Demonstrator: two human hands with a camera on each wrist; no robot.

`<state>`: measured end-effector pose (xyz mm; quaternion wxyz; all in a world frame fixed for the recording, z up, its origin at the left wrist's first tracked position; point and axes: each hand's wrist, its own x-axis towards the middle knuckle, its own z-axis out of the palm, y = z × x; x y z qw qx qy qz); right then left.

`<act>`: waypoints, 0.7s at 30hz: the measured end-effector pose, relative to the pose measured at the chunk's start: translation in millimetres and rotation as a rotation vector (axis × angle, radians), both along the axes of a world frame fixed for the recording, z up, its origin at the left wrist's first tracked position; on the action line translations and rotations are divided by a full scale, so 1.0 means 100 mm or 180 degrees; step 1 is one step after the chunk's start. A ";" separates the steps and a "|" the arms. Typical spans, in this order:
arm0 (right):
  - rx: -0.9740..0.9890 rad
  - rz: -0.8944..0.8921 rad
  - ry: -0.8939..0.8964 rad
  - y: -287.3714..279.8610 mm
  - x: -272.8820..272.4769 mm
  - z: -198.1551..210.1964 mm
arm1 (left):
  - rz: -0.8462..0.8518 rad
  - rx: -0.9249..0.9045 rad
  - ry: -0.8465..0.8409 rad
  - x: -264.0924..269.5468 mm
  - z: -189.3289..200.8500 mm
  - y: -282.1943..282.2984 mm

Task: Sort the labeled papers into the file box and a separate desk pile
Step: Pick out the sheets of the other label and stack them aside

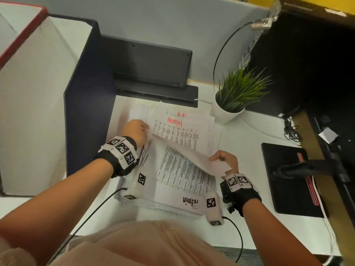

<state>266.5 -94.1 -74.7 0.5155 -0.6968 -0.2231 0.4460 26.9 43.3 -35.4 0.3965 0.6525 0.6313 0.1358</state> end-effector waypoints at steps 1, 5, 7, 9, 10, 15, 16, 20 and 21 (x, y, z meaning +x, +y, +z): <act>0.0018 -0.0114 0.0224 -0.01 0.01 -0.02 | 0.0082 -0.0097 0.0083 -0.01 0.00 0.01; 0.0006 -0.0210 0.0455 0.00 -0.02 -0.04 | 0.0078 -0.0297 0.0429 0.00 0.03 -0.01; 0.0003 -0.0236 0.0463 0.00 -0.04 -0.02 | 0.0092 -0.0172 0.0525 0.01 0.03 -0.04; 0.0006 -0.0305 0.0509 0.01 -0.04 0.00 | 0.0057 -0.0087 0.0510 0.03 0.03 -0.07; 0.0015 -0.0339 0.0508 0.02 -0.05 0.02 | 0.0005 -0.0040 0.0517 0.02 0.03 -0.09; 0.0081 -0.0576 0.0862 0.08 -0.10 0.09 | -0.0299 0.0248 0.0434 -0.01 0.03 -0.17; 0.0086 -0.0546 0.0955 0.08 -0.10 0.09 | -0.0314 0.0398 0.0364 -0.02 0.02 -0.20; 0.0212 -0.0457 0.1065 0.08 -0.07 0.08 | -0.0434 0.1627 -0.0201 -0.05 -0.01 -0.29; 0.0210 -0.0462 0.1058 0.06 -0.05 0.07 | -0.0454 0.1724 -0.0437 -0.05 -0.02 -0.31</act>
